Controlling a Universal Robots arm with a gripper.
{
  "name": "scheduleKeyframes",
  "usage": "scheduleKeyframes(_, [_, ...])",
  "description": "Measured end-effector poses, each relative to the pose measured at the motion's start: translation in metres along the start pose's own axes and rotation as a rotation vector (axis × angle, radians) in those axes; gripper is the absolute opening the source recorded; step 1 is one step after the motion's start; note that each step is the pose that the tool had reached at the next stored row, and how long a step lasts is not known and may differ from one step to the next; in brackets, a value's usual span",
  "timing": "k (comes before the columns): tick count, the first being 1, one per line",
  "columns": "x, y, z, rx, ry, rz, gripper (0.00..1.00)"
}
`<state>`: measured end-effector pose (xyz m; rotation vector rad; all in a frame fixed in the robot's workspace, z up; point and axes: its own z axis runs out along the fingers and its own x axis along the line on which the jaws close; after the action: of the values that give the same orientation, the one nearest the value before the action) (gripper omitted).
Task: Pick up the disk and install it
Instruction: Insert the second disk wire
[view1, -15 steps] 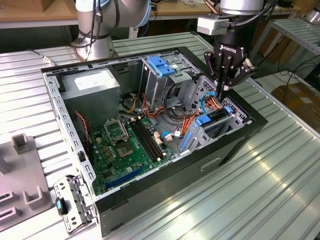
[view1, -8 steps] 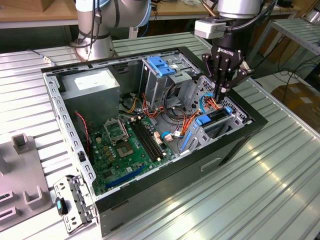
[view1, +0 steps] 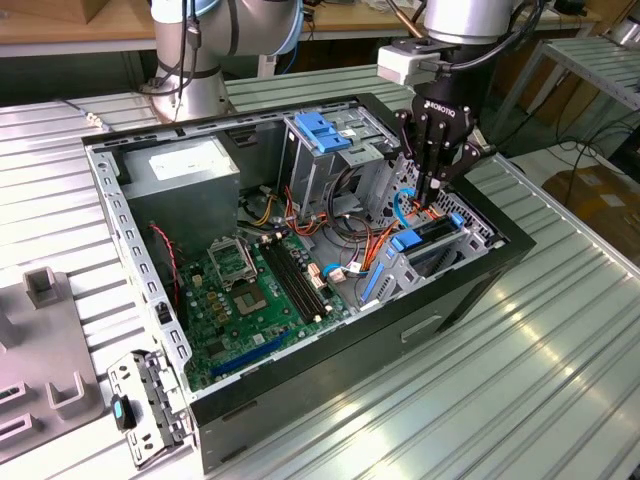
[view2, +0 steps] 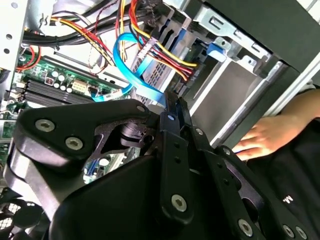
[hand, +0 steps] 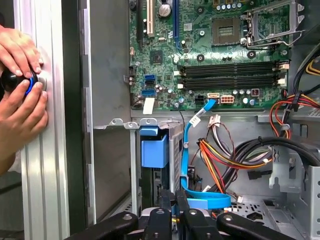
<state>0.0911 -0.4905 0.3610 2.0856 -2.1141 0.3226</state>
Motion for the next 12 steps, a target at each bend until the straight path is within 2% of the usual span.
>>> scheduleKeyframes(12, [-0.0001,0.0001,0.0003,-0.0001,-0.0004,0.0,0.16])
